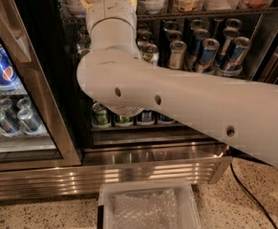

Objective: Pick blue plastic bottle from top shelf of fridge

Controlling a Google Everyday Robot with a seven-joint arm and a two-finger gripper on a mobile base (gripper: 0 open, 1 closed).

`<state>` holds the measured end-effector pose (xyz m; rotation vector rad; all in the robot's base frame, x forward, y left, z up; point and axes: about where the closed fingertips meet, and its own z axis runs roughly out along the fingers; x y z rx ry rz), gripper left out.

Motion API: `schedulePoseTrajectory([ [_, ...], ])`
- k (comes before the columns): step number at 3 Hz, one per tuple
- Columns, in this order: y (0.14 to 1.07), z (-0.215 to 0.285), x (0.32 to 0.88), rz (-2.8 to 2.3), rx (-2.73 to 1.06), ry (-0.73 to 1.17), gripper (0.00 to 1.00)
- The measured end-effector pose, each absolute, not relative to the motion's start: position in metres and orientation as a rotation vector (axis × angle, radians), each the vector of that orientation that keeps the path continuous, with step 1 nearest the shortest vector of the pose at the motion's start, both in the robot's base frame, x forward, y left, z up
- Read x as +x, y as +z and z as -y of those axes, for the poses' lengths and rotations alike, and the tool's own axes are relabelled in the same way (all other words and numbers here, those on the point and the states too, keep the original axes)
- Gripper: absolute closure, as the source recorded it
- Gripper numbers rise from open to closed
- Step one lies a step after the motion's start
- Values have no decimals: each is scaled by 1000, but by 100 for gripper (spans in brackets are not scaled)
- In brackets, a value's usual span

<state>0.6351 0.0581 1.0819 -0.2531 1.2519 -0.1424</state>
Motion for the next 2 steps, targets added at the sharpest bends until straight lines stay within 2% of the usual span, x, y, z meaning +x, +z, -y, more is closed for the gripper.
schedulePoseTrajectory([
  [1, 1082, -57, 640, -1248, -242, -120, 36],
  [2, 1088, -55, 663, -1226, -245, -103, 40],
])
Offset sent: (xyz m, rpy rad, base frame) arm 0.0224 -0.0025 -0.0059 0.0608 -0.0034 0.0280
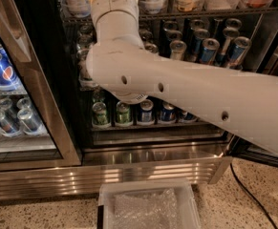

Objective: Pick blue plastic bottle from top shelf of fridge

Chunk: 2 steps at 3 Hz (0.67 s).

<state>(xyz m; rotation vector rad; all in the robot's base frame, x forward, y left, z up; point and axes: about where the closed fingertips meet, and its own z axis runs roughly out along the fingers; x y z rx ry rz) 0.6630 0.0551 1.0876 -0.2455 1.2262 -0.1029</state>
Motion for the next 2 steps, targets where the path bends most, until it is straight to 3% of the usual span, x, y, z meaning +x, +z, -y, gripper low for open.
schedulePoseTrajectory([
  [2, 1092, -50, 680, -1211, -241, -116, 41],
])
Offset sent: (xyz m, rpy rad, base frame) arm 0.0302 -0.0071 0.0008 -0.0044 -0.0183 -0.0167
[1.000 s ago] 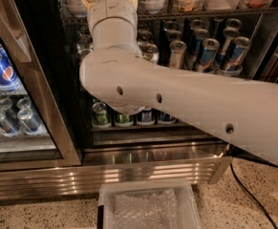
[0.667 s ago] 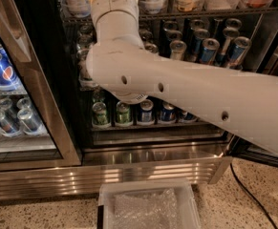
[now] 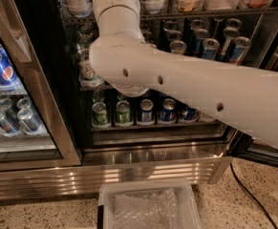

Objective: Pick blue plastic bottle from top shelf of fridge

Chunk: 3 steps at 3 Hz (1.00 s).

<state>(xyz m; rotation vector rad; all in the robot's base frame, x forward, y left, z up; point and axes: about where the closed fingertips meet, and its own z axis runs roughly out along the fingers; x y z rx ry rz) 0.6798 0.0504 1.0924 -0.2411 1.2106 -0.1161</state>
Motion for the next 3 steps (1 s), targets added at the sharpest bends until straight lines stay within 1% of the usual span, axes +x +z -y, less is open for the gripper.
schedulePoseTrajectory([
  [1, 1091, -50, 690, -1219, -244, -117, 31],
  [2, 1089, -51, 694, -1228, -248, -114, 50],
  [3, 1089, -51, 694, -1228, -248, -114, 73],
])
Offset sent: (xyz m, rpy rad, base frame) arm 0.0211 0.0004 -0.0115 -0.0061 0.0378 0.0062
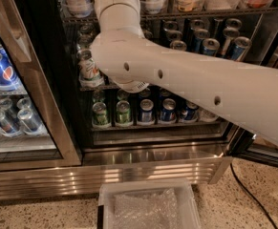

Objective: Pick blue plastic bottle from top shelf of fridge

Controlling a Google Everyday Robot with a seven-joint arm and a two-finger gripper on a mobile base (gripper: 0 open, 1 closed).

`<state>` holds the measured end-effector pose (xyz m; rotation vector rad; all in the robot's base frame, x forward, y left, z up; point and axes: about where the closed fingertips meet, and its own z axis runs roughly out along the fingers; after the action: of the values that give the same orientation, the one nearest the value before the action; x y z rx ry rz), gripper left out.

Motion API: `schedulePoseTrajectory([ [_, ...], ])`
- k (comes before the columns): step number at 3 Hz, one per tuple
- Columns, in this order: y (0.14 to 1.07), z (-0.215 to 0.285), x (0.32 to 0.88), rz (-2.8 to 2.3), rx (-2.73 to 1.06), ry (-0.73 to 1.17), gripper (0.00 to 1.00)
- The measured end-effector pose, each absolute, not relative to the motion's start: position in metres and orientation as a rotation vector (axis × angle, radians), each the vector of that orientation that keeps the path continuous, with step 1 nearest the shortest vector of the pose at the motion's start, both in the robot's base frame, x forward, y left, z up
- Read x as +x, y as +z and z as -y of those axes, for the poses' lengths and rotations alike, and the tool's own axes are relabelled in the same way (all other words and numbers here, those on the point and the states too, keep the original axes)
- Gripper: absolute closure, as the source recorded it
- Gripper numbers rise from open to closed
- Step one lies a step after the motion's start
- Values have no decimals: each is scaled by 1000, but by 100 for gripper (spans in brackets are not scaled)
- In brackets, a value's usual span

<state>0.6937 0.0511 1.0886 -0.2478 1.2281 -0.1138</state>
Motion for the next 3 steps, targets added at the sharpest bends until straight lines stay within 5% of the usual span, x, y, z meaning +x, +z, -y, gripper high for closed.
schedulePoseTrajectory([
  [1, 1089, -51, 693, -1227, -248, -114, 96],
  [3, 1108, -58, 675, -1169, -249, -94, 100],
])
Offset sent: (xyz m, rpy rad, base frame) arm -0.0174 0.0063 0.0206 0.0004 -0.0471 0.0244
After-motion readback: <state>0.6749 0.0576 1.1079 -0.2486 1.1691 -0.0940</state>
